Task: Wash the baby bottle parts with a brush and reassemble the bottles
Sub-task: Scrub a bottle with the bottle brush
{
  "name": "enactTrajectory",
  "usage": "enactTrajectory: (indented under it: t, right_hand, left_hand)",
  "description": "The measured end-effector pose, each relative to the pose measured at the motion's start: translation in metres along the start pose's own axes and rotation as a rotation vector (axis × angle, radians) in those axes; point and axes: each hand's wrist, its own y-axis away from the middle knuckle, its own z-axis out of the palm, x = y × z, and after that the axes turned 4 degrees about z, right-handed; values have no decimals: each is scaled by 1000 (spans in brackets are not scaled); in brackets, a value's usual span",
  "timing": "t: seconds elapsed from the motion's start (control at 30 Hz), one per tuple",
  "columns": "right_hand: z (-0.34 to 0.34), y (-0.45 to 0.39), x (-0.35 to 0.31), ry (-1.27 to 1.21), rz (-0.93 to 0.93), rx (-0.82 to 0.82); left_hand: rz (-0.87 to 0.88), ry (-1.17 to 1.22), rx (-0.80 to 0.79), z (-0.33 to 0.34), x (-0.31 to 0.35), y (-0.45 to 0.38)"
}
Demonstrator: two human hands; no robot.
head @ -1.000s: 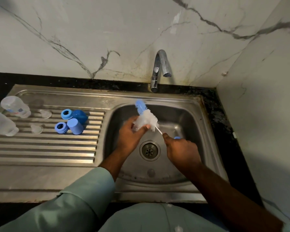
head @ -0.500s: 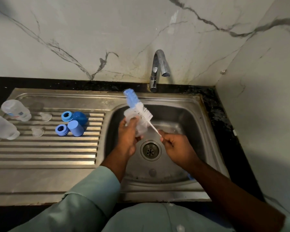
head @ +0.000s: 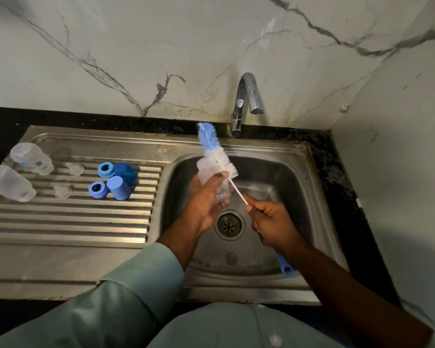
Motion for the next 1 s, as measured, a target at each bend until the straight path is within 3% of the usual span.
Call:
enactTrajectory:
  t: [0.17, 0.33, 0.5, 0.63, 0.77, 0.87, 0.93, 1.0]
  right_hand:
    - [-1, 18, 1, 84, -80, -141]
    - [6, -3, -9, 58, -114, -28]
    - [1, 12, 3, 181, -191, -121]
    - [7, -11, -6, 112, -182, 12]
    - [5, 2, 6, 207, -230, -34]
    - [3, 3, 9, 224, -251, -18]
    - [4, -12, 5, 184, -230, 63]
    - [4, -14, 11, 233, -240, 70]
  left_hand:
    - [56, 283, 123, -11, 16, -19]
    - [-22, 53, 19, 5, 1, -5]
    - [76, 296, 128, -11, 19, -19]
    - [-9, 75, 7, 0, 5, -3]
    - [91, 210, 98, -10, 27, -12]
    - [116, -43, 84, -11, 25, -7]
    - [52, -169, 21, -5, 15, -2]
    - [-29, -120, 12, -1, 24, -3]
